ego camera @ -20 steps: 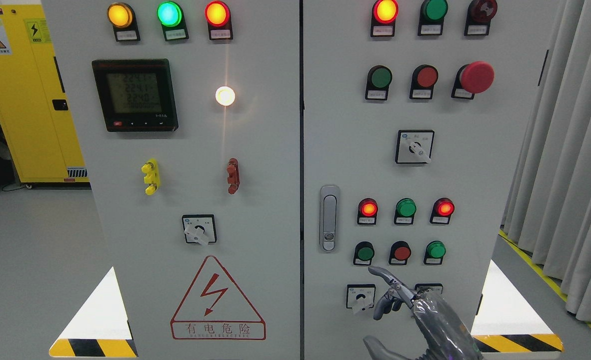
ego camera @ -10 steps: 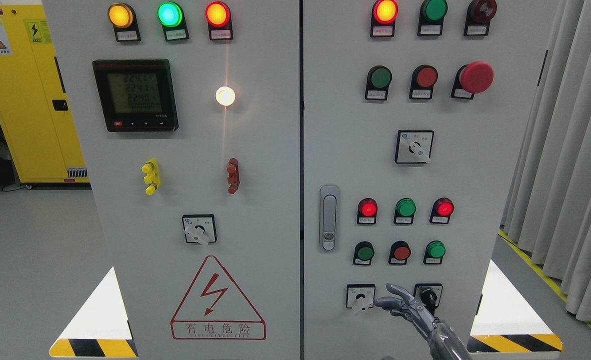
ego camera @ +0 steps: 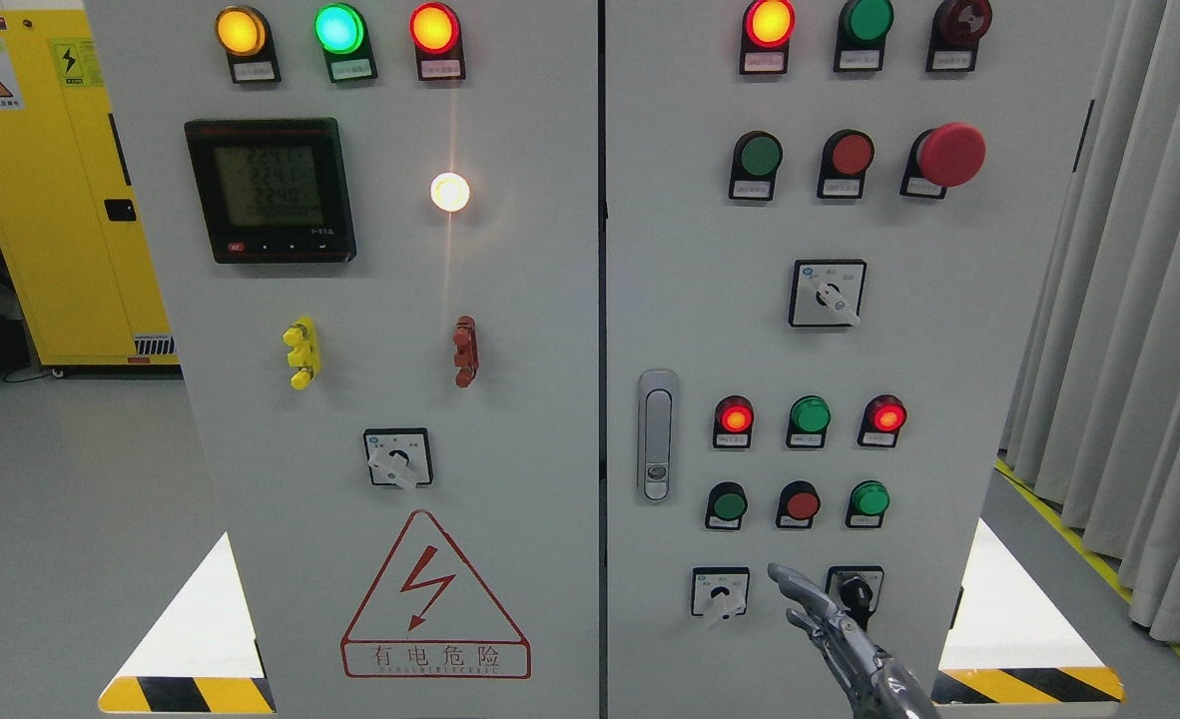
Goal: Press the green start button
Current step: 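Withdraw the right hand downward away from the button panel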
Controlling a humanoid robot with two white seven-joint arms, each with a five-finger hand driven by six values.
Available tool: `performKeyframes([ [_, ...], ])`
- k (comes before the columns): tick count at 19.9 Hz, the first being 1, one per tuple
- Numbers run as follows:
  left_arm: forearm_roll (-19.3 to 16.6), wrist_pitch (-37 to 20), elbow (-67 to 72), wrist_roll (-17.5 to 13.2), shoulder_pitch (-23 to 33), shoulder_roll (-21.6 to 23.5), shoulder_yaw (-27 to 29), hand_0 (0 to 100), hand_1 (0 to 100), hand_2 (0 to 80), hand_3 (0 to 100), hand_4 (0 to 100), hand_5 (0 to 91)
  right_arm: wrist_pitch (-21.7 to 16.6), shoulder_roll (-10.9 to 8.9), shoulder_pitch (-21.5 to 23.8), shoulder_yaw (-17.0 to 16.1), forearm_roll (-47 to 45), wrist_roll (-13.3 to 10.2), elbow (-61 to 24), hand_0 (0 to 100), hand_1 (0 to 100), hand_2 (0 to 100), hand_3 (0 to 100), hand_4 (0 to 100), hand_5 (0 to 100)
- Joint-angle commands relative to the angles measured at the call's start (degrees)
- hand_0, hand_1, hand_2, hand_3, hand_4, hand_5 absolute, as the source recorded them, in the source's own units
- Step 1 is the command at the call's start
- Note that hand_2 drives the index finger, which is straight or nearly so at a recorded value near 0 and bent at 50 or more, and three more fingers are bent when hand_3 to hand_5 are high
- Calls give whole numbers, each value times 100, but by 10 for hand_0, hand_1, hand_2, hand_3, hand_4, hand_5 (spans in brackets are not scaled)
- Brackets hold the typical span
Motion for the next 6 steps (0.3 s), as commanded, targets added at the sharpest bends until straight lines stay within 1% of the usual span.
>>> performKeyframes([
  [1,0,4,-158,4,-132,0,0,120,556,0,0,0,0,7,0,167,40,-115,130,-122,278,464,0,30,126,0],
  [6,0,4,-158,4,-132,0,0,120,556,0,0,0,0,16,0,185,49,-106,130,-122,277,465,0,33,130,0],
])
